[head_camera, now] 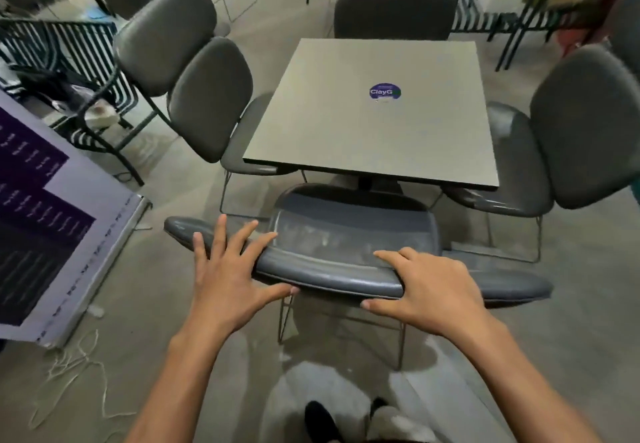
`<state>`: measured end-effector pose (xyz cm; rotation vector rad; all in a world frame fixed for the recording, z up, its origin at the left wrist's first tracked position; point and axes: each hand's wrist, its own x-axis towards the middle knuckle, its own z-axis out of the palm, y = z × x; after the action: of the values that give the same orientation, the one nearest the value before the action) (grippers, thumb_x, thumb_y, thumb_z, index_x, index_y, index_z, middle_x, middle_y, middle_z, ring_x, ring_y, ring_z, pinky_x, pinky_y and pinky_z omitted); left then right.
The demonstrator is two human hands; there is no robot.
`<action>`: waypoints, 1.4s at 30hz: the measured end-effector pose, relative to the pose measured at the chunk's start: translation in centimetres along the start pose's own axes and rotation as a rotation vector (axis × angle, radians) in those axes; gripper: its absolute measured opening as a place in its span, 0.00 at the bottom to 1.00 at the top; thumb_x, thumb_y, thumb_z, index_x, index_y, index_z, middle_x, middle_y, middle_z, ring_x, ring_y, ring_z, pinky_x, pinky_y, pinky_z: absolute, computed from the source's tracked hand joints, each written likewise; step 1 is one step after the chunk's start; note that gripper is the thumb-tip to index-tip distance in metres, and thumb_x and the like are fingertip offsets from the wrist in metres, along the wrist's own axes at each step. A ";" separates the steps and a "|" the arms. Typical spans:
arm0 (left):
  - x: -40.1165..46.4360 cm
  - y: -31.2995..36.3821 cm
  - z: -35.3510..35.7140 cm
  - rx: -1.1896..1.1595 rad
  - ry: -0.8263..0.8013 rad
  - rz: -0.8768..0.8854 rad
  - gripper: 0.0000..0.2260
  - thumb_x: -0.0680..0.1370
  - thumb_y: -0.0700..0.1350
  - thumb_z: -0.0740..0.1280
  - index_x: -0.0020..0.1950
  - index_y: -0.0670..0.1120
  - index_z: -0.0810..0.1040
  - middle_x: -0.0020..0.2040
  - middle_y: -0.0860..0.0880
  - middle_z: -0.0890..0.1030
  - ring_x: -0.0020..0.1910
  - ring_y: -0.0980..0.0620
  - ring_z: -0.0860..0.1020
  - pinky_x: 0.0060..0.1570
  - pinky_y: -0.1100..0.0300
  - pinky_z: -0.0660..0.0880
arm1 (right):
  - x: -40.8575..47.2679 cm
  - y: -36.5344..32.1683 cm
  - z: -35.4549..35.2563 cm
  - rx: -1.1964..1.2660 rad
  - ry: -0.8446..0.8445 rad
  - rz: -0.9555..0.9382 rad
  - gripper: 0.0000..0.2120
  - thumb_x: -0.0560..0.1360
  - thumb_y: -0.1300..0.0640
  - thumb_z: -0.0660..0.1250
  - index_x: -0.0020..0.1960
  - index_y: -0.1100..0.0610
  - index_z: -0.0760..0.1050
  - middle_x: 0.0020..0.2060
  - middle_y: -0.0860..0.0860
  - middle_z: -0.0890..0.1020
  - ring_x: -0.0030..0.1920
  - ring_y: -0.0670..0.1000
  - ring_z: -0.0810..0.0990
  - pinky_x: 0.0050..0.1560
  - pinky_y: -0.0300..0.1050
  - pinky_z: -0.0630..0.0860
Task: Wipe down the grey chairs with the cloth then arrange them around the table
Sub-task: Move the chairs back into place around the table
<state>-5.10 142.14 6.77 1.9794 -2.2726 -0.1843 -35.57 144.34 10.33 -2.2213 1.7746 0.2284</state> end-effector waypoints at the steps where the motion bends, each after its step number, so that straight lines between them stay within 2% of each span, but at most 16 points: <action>1: 0.2 -0.2 0.0 -0.006 0.025 0.024 0.45 0.63 0.84 0.54 0.74 0.64 0.69 0.78 0.55 0.68 0.83 0.44 0.48 0.78 0.35 0.39 | 0.0 -0.1 0.2 0.003 0.009 0.034 0.43 0.69 0.19 0.55 0.78 0.39 0.58 0.69 0.41 0.73 0.65 0.48 0.76 0.55 0.49 0.73; 4: 0.4 -0.5 0.5 -0.007 0.080 0.058 0.43 0.63 0.85 0.52 0.71 0.63 0.74 0.71 0.56 0.75 0.80 0.45 0.59 0.78 0.35 0.44 | 0.0 -0.2 0.6 0.009 0.036 0.078 0.45 0.66 0.17 0.55 0.76 0.40 0.64 0.66 0.41 0.76 0.64 0.48 0.77 0.54 0.49 0.73; 7: 0.2 -0.6 0.6 0.018 0.112 0.067 0.43 0.63 0.85 0.52 0.68 0.62 0.77 0.66 0.57 0.77 0.76 0.46 0.65 0.78 0.36 0.47 | -0.2 -0.2 0.8 -0.014 0.071 0.085 0.43 0.66 0.16 0.54 0.72 0.40 0.70 0.61 0.42 0.79 0.61 0.48 0.78 0.50 0.49 0.71; 10: 0.2 -0.6 0.7 0.029 0.129 0.067 0.41 0.63 0.84 0.54 0.67 0.62 0.77 0.64 0.56 0.78 0.72 0.47 0.68 0.78 0.36 0.50 | -0.2 -0.2 1.2 -0.025 0.106 0.077 0.42 0.65 0.16 0.53 0.67 0.41 0.74 0.55 0.42 0.81 0.56 0.49 0.80 0.44 0.47 0.67; 14: 0.3 -0.7 0.8 0.062 0.123 0.082 0.39 0.64 0.84 0.57 0.66 0.62 0.77 0.63 0.55 0.78 0.71 0.48 0.68 0.78 0.38 0.51 | 0.0 -0.4 1.3 -0.044 0.111 0.098 0.45 0.64 0.15 0.53 0.69 0.42 0.73 0.57 0.43 0.81 0.57 0.50 0.80 0.45 0.47 0.66; 16: 0.5 -0.9 0.7 0.085 0.125 0.098 0.39 0.64 0.84 0.57 0.66 0.62 0.77 0.61 0.55 0.78 0.68 0.48 0.70 0.77 0.40 0.55 | 0.2 -0.4 1.5 -0.062 0.113 0.115 0.47 0.62 0.14 0.52 0.68 0.43 0.74 0.55 0.44 0.82 0.55 0.49 0.80 0.45 0.47 0.67; 19: 1.1 -1.4 0.6 0.091 0.152 0.164 0.40 0.65 0.85 0.54 0.63 0.60 0.79 0.57 0.54 0.80 0.60 0.48 0.72 0.69 0.45 0.64 | 0.6 -0.5 1.8 -0.101 0.130 0.147 0.47 0.60 0.12 0.49 0.60 0.44 0.78 0.47 0.44 0.82 0.47 0.48 0.80 0.42 0.46 0.70; 21: 1.4 -1.8 0.4 0.081 0.138 0.198 0.41 0.64 0.86 0.52 0.61 0.60 0.80 0.56 0.54 0.80 0.58 0.48 0.74 0.64 0.47 0.66 | 0.5 -0.5 2.1 -0.114 0.142 0.160 0.46 0.58 0.11 0.47 0.52 0.44 0.79 0.39 0.44 0.80 0.41 0.47 0.78 0.40 0.45 0.72; 24: 2.1 -2.1 0.0 0.115 0.105 0.234 0.42 0.63 0.87 0.52 0.60 0.59 0.81 0.54 0.55 0.81 0.56 0.49 0.77 0.62 0.50 0.68 | 0.5 -0.7 2.0 -0.122 0.178 0.183 0.46 0.56 0.10 0.46 0.46 0.46 0.79 0.35 0.43 0.78 0.38 0.48 0.78 0.39 0.44 0.72; 30: 3.4 -2.0 -0.8 0.209 0.076 0.322 0.44 0.62 0.88 0.49 0.57 0.58 0.82 0.51 0.56 0.83 0.51 0.51 0.79 0.56 0.52 0.73 | 0.3 -0.7 2.0 -0.128 0.198 0.218 0.49 0.54 0.10 0.45 0.49 0.46 0.79 0.35 0.44 0.79 0.39 0.49 0.79 0.42 0.45 0.75; 32: 3.4 -1.8 -0.8 0.238 0.045 0.338 0.45 0.62 0.88 0.47 0.59 0.59 0.80 0.53 0.57 0.83 0.53 0.52 0.79 0.57 0.52 0.72 | 0.2 -0.7 2.1 -0.133 0.207 0.220 0.49 0.54 0.10 0.45 0.49 0.46 0.79 0.35 0.45 0.79 0.40 0.50 0.80 0.41 0.45 0.74; 36: 3.2 -1.0 -1.0 0.271 0.014 0.377 0.46 0.63 0.88 0.45 0.63 0.58 0.77 0.58 0.55 0.83 0.57 0.51 0.79 0.61 0.51 0.72 | 0.3 -0.6 2.0 -0.118 0.187 0.180 0.48 0.55 0.10 0.45 0.48 0.46 0.78 0.34 0.44 0.78 0.38 0.48 0.78 0.45 0.47 0.78; 39: 2.7 1.2 -0.5 0.277 0.004 0.385 0.47 0.63 0.87 0.46 0.65 0.58 0.77 0.60 0.55 0.83 0.58 0.52 0.79 0.61 0.52 0.72 | 0.2 -0.4 2.1 -0.127 0.179 0.167 0.44 0.58 0.11 0.49 0.50 0.46 0.77 0.37 0.45 0.79 0.40 0.49 0.78 0.42 0.45 0.73; 42: 2.5 2.9 -0.2 0.278 0.034 0.358 0.46 0.63 0.88 0.47 0.61 0.58 0.79 0.54 0.56 0.83 0.52 0.54 0.80 0.56 0.55 0.73 | 0.1 -0.4 2.3 -0.141 0.193 0.152 0.42 0.60 0.13 0.51 0.50 0.47 0.76 0.39 0.46 0.79 0.41 0.49 0.78 0.42 0.46 0.71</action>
<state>-8.26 140.08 7.45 1.6209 -2.6993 0.2082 -34.99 145.08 8.21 -2.2725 2.0939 0.1814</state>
